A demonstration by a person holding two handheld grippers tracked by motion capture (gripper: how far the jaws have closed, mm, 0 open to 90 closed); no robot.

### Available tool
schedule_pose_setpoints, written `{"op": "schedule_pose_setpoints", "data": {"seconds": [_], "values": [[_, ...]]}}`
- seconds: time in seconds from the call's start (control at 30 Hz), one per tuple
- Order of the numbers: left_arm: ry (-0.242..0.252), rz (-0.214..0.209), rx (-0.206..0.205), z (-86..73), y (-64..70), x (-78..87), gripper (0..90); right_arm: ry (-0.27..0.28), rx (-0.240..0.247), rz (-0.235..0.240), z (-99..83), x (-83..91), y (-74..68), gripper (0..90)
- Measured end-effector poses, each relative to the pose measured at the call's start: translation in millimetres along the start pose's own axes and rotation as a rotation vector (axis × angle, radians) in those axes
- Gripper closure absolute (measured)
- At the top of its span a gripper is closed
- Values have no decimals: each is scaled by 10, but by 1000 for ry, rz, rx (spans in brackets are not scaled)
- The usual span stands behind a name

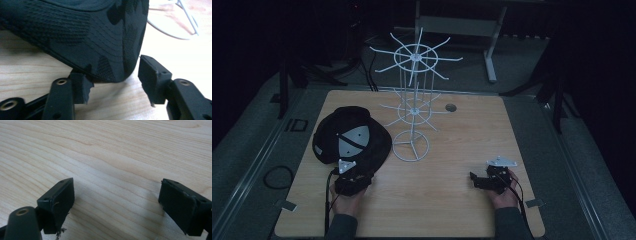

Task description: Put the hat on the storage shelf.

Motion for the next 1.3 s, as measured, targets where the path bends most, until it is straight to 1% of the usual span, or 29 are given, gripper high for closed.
{"op": "schedule_pose_setpoints", "data": {"seconds": [0.07,0.1,0.2,0.37,0.47,0.63,0.7,0.73,0.87,0.93,0.97,1.07,1.13,1.17,1.3], "values": [[3,4,15,9,-8,-8,528,0,0,0,0,0,0,131],[5,-2,29,14,-9,-11,545,0,0,-1,0,0,0,131],[5,-24,52,22,1,-15,598,0,0,0,0,0,0,131],[28,-65,42,80,75,34,695,0,0,0,0,0,0,131],[36,-78,31,125,116,52,727,0,0,0,0,0,0,131],[31,-102,47,175,120,57,760,0,-1,0,0,0,0,131],[25,-104,47,191,114,66,785,-1,-1,0,0,1,-1,131],[24,-102,41,201,112,73,798,-1,-1,0,-1,1,-1,131],[32,-94,28,247,117,104,853,-1,-1,0,0,0,-1,131],[35,-79,-6,267,134,122,860,-1,-1,0,-1,0,-1,131],[35,-77,-12,275,146,128,861,-1,-1,0,-1,1,-1,131],[37,-77,-3,294,152,141,862,-1,-1,0,-1,1,0,131],[37,-72,-5,299,149,142,863,-1,0,0,-1,1,0,131],[38,-64,-9,311,148,147,863,-1,-1,0,-1,1,0,131],[40,-61,-17,343,152,163,865,-1,0,0,-1,1,0,131]]}}
Point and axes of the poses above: each handheld gripper's, and its own axes: x roughly backward along the jaws, z roughly out of its top, y roughly to its right, the point moved 6 cm from there along -x, roughly forward along the jaws, and after that the axes turned 4 degrees about x, right-handed, at the moved point
